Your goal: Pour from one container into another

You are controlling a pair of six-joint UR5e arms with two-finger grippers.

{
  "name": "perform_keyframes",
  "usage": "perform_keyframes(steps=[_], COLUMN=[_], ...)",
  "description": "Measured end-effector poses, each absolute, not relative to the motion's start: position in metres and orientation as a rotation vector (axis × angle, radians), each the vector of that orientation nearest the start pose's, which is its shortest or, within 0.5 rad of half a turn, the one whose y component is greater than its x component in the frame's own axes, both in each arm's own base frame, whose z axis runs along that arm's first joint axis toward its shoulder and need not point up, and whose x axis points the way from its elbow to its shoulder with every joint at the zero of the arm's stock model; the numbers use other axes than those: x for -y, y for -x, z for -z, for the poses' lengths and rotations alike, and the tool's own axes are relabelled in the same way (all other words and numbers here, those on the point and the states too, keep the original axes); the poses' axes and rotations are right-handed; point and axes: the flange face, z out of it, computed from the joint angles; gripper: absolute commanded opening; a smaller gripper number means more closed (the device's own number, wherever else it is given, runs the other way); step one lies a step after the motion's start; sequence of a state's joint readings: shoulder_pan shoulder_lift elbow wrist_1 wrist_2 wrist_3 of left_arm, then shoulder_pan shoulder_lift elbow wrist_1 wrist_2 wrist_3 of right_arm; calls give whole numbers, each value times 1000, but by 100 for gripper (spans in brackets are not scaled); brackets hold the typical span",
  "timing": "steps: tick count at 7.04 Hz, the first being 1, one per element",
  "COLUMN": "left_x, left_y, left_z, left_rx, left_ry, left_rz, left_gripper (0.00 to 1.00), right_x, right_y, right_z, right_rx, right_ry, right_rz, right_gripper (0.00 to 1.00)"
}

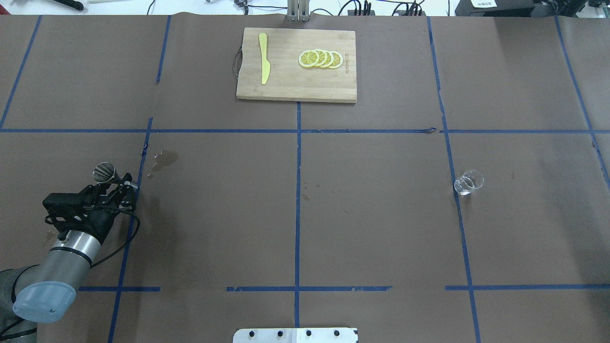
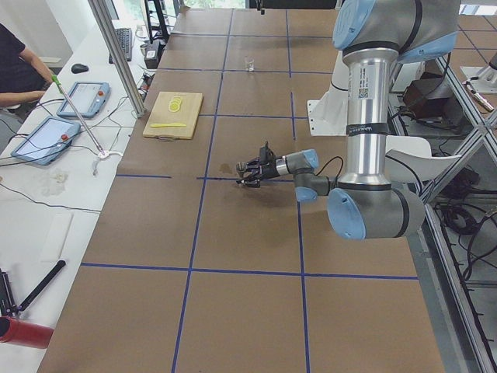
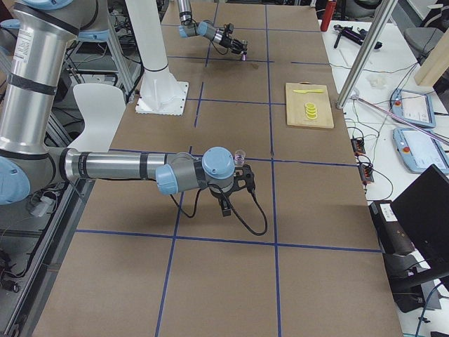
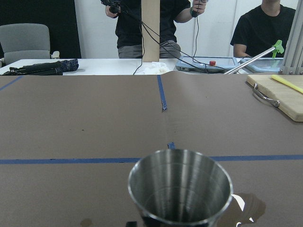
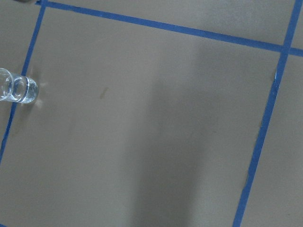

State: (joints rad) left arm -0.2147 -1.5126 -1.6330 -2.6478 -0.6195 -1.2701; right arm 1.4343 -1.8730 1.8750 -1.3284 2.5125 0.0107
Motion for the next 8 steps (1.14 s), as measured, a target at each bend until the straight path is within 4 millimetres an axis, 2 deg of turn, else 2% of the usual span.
perform_keyframes(steps=[5, 6, 8], left_x=[308, 309, 308], left_y=[-395, -393, -391], left_z=[-517, -503, -460], left_rx=[-753, -743, -743], left_ry=[-1093, -1125, -1193], left_rz=[442, 419, 352], left_gripper=[0, 0, 0], right_x=[381, 382, 384], right_y=[-1, -1, 2], right_z=[-600, -599, -593], right_rx=[953, 953, 954], right_ry=[-157, -159, -206], right_rz=[231, 232, 260], right_gripper=[100, 100, 99])
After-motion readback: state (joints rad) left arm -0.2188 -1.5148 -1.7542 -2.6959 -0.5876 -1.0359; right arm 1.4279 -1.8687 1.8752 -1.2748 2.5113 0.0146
